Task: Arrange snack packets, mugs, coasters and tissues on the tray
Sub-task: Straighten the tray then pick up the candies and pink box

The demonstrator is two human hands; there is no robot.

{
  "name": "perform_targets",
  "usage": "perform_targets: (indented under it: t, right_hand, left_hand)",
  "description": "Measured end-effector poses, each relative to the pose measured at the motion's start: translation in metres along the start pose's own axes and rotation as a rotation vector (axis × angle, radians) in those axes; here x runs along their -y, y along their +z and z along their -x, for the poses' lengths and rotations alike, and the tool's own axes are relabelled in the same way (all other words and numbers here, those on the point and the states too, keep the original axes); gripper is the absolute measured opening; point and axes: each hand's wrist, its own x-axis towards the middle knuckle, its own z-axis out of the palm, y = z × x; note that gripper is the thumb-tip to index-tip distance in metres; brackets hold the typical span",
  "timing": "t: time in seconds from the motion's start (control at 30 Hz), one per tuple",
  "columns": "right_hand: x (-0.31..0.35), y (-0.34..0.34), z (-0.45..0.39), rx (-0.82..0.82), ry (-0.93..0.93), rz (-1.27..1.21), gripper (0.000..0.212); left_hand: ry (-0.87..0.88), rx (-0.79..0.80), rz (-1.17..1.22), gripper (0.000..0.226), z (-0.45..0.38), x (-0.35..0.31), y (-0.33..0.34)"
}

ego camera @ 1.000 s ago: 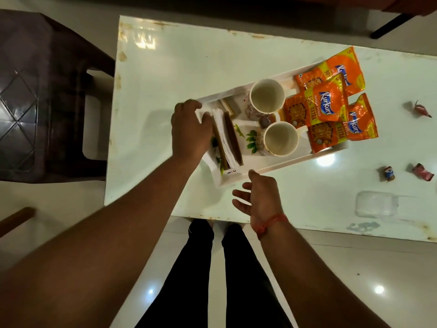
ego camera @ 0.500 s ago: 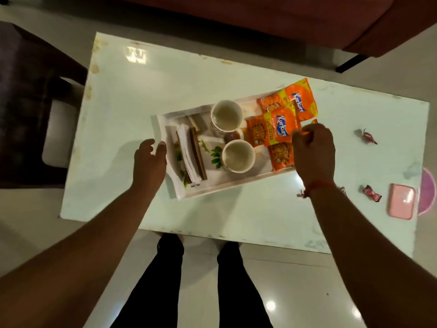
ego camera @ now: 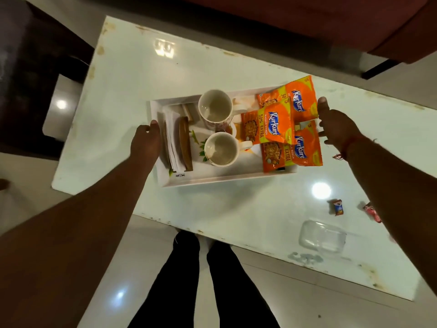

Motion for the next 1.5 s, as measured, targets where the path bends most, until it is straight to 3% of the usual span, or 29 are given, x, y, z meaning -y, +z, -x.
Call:
perform_targets:
  t: [0.07, 0.37, 0.67, 1.2, 1.5]
  right_hand:
    - [-0.001, 0.002, -0.002, 0.092, 0.006, -0.076, 0.084]
    - [0.003, -0.002, -0.013, 0.232, 0.081, -0.343, 0.082]
    - [-0.002, -0.002, -0.018, 0.219, 0.200, -0.537, 0.081]
    - [-0.047, -0.010, 0.008, 0.078, 0.337, -0.730, 0.083]
    - [-0.060, -0.006, 0.020, 0.033, 0.389, -0.755, 0.087]
  left_hand:
    - [-0.016, -0.003, 0.005, 0.057, 0.000, -0.003, 0.001]
    - [-0.117, 0.030, 0.105, 0.066, -0.004, -0.009, -0.002]
    - [-0.298, 0.156, 0.410, 0.070, -0.003, -0.013, -0.018]
    - [-0.134, 0.301, 0.311, 0.071, -0.023, -0.088, 0.003]
    - [-0.105, 0.363, 0.246, 0.071, -0.033, -0.098, 0.013]
